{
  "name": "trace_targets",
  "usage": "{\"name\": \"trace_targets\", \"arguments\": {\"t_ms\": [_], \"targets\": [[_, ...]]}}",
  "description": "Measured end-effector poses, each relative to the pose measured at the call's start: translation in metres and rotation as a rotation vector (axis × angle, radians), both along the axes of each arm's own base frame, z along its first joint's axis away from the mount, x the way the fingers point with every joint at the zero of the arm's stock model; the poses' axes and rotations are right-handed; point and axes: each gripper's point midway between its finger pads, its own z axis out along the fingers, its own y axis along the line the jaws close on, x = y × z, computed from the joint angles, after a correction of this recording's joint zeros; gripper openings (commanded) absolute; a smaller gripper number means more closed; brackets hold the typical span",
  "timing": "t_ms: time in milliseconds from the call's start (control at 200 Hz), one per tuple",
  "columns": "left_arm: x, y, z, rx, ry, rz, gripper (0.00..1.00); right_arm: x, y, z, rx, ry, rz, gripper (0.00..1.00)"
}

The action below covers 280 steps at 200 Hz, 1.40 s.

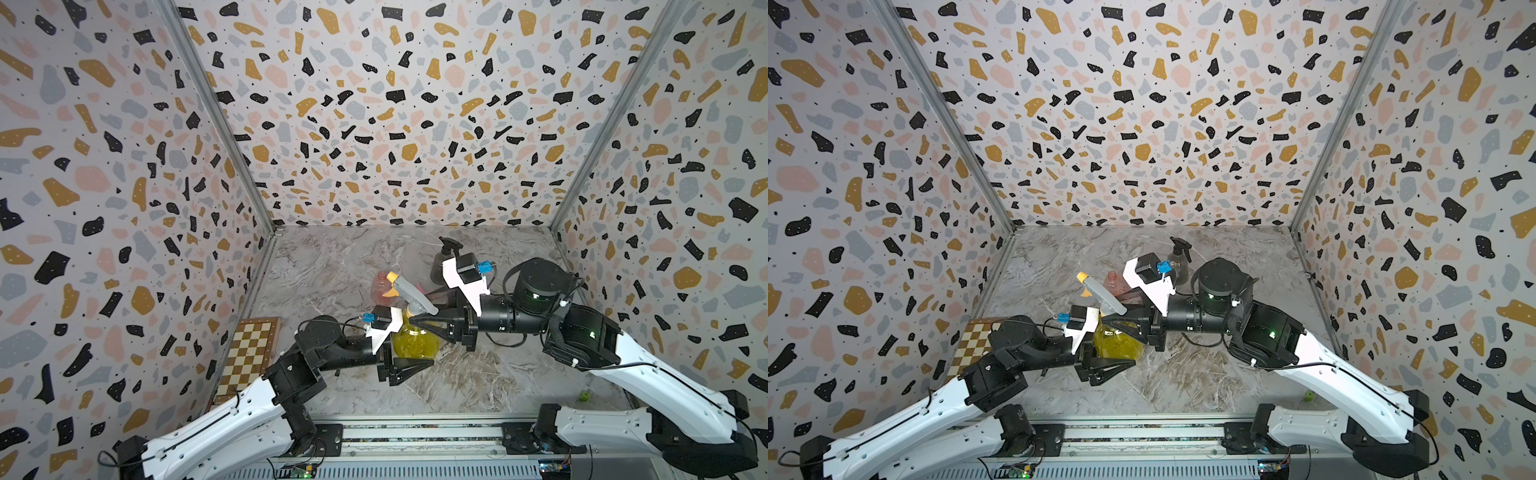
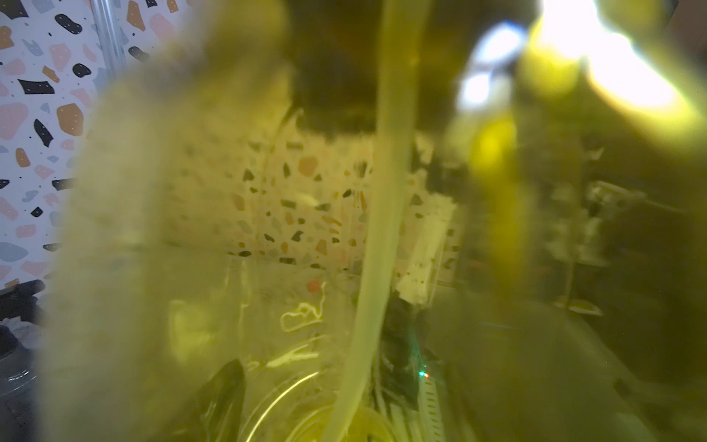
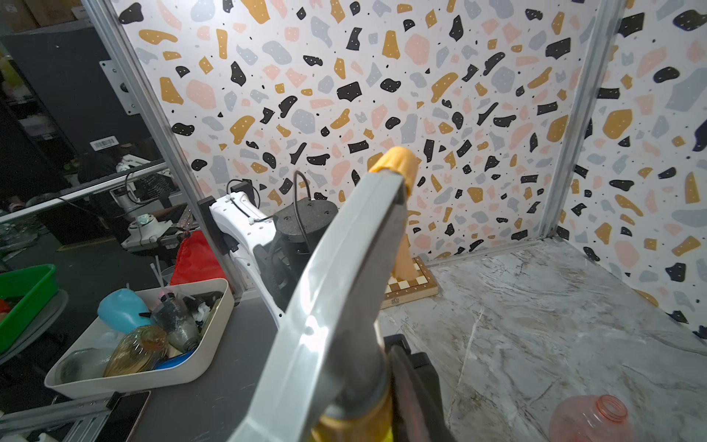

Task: Attach spray nozzles to spray bottles
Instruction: Screw the spray nozzle on the spray bottle.

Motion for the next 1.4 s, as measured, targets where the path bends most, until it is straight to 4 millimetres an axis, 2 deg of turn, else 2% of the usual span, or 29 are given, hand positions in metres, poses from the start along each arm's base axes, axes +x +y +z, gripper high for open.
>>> {"name": "trace_targets", "arguments": {"t_ms": [325,696,706,761,801,856,931,1056,1206,1272,1402], "targets": [[0.024,0.005,-0.007,0.024,0.018,0.154,0.00,0.022,0.004,-0.007,0.012,0.059,-0.216,0.00],[0.052,0.011,-0.022,0.082,0.025,0.327,0.00,0.048,0.007,-0.024,0.030,0.145,-0.476,0.00],[0.052,0.011,-0.022,0.083,0.025,0.331,0.00,0.048,0.007,-0.024,0.031,0.147,-0.480,0.02],[0.055,0.012,-0.024,0.091,0.029,0.343,0.00,0.051,0.006,-0.025,0.034,0.151,-0.501,0.31],[0.056,0.012,-0.026,0.096,0.031,0.353,0.00,0.053,0.006,-0.025,0.032,0.151,-0.511,0.45],[0.059,0.013,-0.027,0.102,0.028,0.366,0.00,0.052,0.006,-0.026,0.030,0.155,-0.508,0.59],[0.059,0.013,-0.029,0.109,0.024,0.367,0.00,0.046,0.006,-0.027,0.015,0.144,-0.489,0.70],[0.058,0.013,-0.028,0.110,0.018,0.365,0.00,0.034,-0.001,-0.028,-0.019,0.107,-0.440,0.78],[0.058,0.015,-0.026,0.100,0.023,0.367,0.00,0.017,-0.012,-0.016,-0.052,0.074,-0.340,0.78],[0.057,0.015,-0.026,0.102,0.025,0.362,0.00,0.022,-0.019,-0.003,-0.040,0.066,-0.320,0.78],[0.057,0.016,-0.025,0.094,0.032,0.361,0.00,0.051,-0.030,0.012,-0.031,0.070,-0.323,0.74]]}}
